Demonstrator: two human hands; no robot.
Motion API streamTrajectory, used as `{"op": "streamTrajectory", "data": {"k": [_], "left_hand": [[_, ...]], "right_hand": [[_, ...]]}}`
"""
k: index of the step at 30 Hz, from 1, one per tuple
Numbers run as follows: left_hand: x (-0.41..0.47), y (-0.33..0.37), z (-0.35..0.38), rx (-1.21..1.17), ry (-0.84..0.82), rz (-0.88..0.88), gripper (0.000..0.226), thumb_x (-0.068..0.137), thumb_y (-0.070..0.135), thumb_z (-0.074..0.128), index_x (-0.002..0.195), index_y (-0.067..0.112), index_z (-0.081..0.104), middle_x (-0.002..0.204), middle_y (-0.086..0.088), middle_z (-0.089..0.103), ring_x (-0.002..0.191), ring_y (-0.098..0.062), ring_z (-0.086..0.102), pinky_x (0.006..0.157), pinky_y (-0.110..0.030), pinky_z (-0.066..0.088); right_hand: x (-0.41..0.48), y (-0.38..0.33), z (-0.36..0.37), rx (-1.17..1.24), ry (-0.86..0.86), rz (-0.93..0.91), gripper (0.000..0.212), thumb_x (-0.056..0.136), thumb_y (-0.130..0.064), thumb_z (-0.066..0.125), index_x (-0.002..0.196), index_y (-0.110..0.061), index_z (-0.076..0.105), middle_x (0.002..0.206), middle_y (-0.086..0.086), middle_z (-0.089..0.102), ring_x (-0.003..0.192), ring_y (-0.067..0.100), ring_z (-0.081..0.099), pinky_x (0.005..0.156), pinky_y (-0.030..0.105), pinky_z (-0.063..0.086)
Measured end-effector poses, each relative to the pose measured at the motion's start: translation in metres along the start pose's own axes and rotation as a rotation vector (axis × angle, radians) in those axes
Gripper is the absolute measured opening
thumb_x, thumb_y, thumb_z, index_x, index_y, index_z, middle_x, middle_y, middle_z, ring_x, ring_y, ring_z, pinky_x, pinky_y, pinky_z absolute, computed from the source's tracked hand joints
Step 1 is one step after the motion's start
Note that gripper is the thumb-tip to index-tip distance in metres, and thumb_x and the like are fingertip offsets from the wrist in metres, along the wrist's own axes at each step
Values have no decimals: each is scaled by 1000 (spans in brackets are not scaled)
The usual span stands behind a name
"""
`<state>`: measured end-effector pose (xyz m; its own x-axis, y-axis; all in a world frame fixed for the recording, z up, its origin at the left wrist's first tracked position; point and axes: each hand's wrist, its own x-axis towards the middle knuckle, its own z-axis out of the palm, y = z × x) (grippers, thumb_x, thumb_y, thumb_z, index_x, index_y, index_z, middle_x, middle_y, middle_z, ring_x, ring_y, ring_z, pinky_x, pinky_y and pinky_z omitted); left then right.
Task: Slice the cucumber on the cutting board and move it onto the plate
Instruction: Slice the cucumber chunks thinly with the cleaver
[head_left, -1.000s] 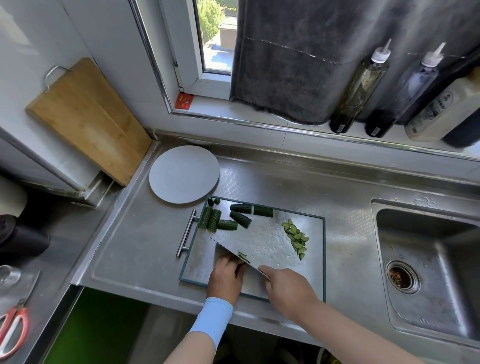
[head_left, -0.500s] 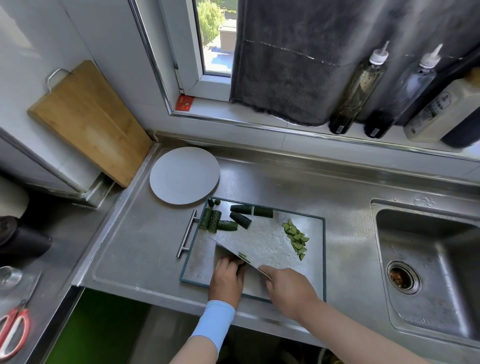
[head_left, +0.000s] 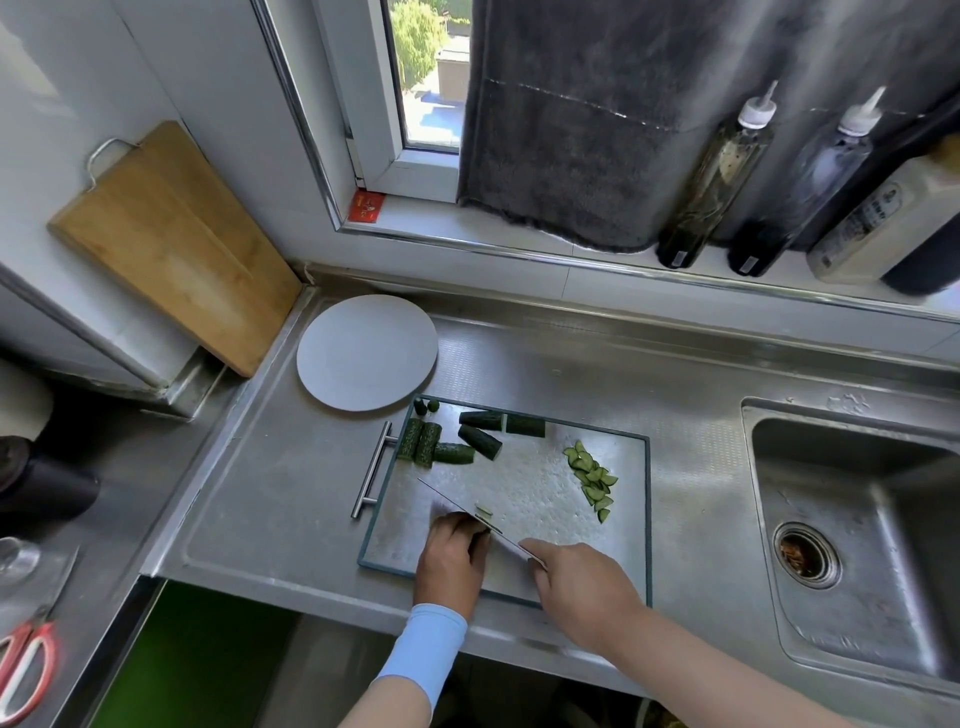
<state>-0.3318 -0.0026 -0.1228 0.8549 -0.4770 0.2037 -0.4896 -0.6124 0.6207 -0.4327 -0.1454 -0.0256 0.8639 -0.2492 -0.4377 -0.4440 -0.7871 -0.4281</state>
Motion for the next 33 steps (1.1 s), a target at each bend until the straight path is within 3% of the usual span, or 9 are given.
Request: {"op": "streamTrajectory", "data": {"k": [7, 14, 22, 28, 33], "left_hand": [[-1, -2, 1, -30, -15, 10, 24, 71, 2, 80, 91, 13, 73, 89, -3, 65, 90, -15, 53, 79, -20, 44], [-1, -4, -1, -24, -30, -8, 21, 73, 3, 78, 90, 14, 72, 90, -3, 63, 88, -17, 54, 73, -28, 51], [-2, 5, -6, -17, -5, -40, 22, 69, 2, 82, 87, 13, 73, 89, -5, 67, 82, -22, 63, 73, -25, 51], [-1, 3, -6, -22, 18, -2, 25, 68, 1, 82, 89, 13, 73, 91, -5, 68, 88, -15, 57, 82, -18, 44], [-1, 1, -6, -41, 14, -17, 25, 68, 1, 82, 88, 13, 73, 90, -3, 67, 87, -14, 57, 81, -17, 43]], "right_hand": [[14, -6, 0, 13, -37, 2, 36, 102, -23, 36, 130, -32, 58, 103, 4, 70, 83, 23, 54, 67, 29, 35], [14, -8, -2, 22, -49, -9, 34, 101, -23, 36, 123, -31, 60, 98, 4, 70, 86, 26, 60, 69, 33, 43], [-1, -1, -1, 1, -1, -12, 32, 103, -28, 36, 127, -29, 58, 99, 4, 71, 89, 27, 63, 75, 36, 51], [-9, 5, -1, 20, -7, -20, 33, 104, -28, 37, 129, -32, 58, 99, 0, 72, 88, 24, 64, 78, 36, 53], [-4, 0, 0, 21, -16, -6, 34, 103, -25, 37, 129, -32, 59, 96, 1, 71, 86, 25, 62, 75, 34, 51]]}}
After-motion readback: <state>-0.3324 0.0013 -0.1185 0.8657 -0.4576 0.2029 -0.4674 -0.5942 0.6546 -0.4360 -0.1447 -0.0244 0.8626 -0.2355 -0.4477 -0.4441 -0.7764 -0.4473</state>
